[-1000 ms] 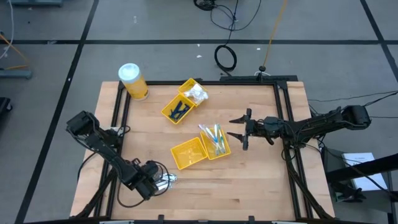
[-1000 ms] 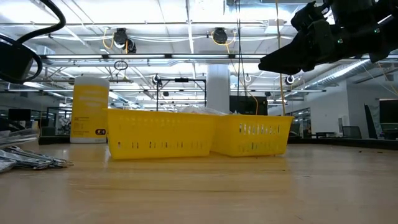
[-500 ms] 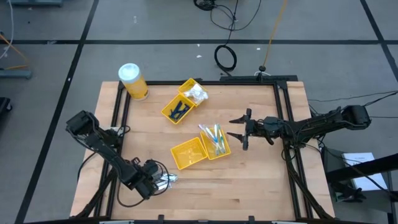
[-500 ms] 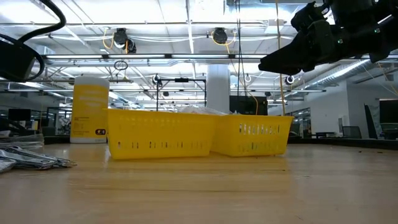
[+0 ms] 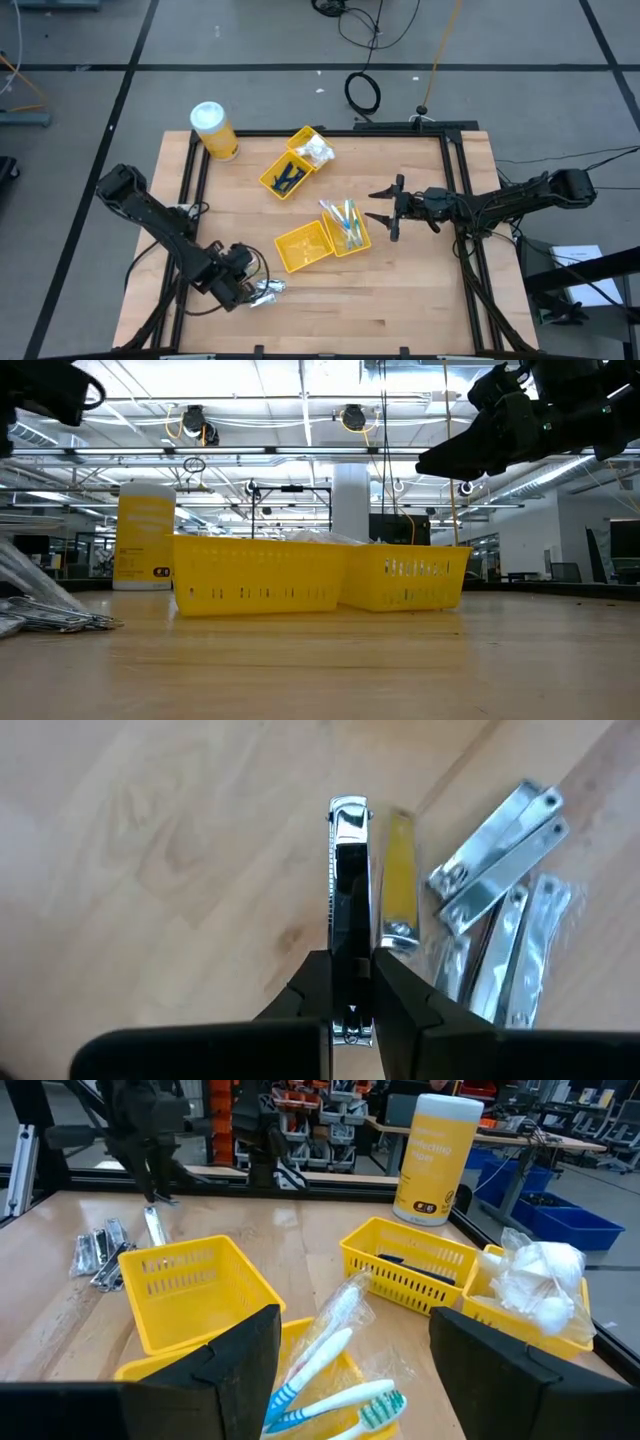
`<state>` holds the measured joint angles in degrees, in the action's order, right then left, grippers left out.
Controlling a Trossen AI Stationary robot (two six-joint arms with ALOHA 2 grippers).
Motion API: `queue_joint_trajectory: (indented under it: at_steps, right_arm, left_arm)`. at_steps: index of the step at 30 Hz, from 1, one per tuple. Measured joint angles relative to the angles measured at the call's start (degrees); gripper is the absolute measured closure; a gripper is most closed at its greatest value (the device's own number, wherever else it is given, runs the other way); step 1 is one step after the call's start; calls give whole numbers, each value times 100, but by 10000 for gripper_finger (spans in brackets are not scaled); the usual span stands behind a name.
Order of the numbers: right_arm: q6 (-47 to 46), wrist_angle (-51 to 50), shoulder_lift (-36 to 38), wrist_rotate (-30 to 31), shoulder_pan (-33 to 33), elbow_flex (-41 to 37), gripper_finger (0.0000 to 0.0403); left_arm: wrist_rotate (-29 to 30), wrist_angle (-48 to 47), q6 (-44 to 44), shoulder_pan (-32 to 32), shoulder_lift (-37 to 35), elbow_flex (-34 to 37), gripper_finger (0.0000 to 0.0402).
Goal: Pick & Place Travel size toiletries
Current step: Put the silver nail cutter into the bottom left yellow basket
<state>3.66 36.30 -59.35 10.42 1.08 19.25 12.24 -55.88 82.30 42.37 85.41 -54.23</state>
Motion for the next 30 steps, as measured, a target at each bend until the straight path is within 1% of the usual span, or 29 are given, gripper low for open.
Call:
queue_joint_trajectory:
  at_steps: [2,4,9,11,12,13,14,16,18,21,23,24,26,28,30]
  right_arm:
    - [0,-12,0,0,0,0,161]
    - [0,-49,0,0,0,0,161]
    - [0,-122,0,-1,0,0,161]
    - [2,-145,0,1,0,0,161]
    - [0,-145,0,1,0,0,161]
    - [1,-147,0,0,-1,0,161]
    - [1,-147,0,-1,0,0,161]
    - [2,-145,0,0,0,0,161]
    - [1,-145,0,2,0,0,161]
    - [0,-145,-2,0,0,0,161]
    - [0,-139,-2,0,0,0,161]
    - [0,-140,-2,2,0,0,161]
    - [1,-154,-2,2,0,-2,161]
    - [0,-144,-2,1,0,-2,161]
    - [2,-150,-2,0,0,-2,161]
  left_arm:
    - [64,-4,-167,-74,6,-23,376]
    - [-81,-103,-175,-141,2,-33,376]
    - [-1203,-774,235,-201,101,54,376]
    - [-1486,-1042,245,-210,249,59,376]
    - [-1516,-1092,249,-213,309,60,376]
    - [-1422,-1012,256,-231,352,60,376]
    - [-1179,-804,220,-241,366,65,376]
    - [-458,-97,-165,-249,351,67,376]
    - [-145,372,-393,-257,354,38,376]
    - [-234,201,-355,-240,351,62,376]
    - [-561,3,-209,-228,351,64,376]
    - [-801,-153,-39,-243,347,64,376]
    - [-1097,-503,296,-270,349,58,376]
    - [-1052,-599,481,-271,349,67,376]
    - [-823,-523,744,-256,349,64,369]
